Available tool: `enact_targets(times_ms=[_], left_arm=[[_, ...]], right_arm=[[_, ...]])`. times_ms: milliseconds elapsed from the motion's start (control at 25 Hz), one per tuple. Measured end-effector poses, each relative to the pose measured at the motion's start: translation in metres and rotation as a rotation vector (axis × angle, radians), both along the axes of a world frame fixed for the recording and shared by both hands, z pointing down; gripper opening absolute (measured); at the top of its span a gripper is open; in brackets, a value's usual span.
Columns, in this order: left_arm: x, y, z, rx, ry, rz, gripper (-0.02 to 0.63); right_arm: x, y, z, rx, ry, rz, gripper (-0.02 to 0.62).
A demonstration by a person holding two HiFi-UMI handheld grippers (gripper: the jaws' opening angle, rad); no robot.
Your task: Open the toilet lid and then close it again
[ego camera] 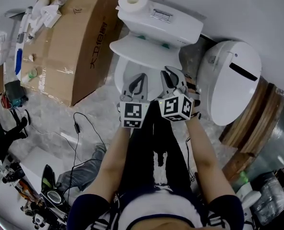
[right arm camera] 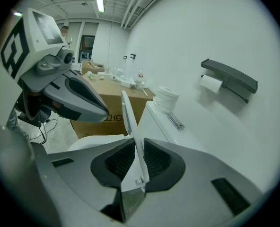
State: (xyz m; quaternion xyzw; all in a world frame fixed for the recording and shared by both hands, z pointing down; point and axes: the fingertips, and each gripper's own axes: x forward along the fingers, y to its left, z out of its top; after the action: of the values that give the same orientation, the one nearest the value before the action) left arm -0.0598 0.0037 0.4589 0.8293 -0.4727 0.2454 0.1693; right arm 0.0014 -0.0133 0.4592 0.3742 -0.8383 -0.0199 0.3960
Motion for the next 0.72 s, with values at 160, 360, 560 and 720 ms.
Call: enact_targets(times_ms=[160,360,560,720], left_arm=[[0.004,-0.010,-0.002,0.009,0.008,-0.001,0.006],[0.007,-0.021,-0.004,0.018,0.006,0.005,0.006],[0.010,-0.030,-0.006,0.026,0.009,0.012,0.006],[0.016,-0.038,-0.008,0.030,0.025,0.012,0.006]], right_arm=[[0.007,-0.017,-0.004,0.002,-0.016,0.024,0.049],[0.017,-0.041,-0.010,0.012,-0.032,0.070,0.049],[0.029,-0.067,-0.013,0.024,-0.047,0.117,0.049],[0.035,-0.081,-0.015,0.020,-0.069,0.137,0.049]])
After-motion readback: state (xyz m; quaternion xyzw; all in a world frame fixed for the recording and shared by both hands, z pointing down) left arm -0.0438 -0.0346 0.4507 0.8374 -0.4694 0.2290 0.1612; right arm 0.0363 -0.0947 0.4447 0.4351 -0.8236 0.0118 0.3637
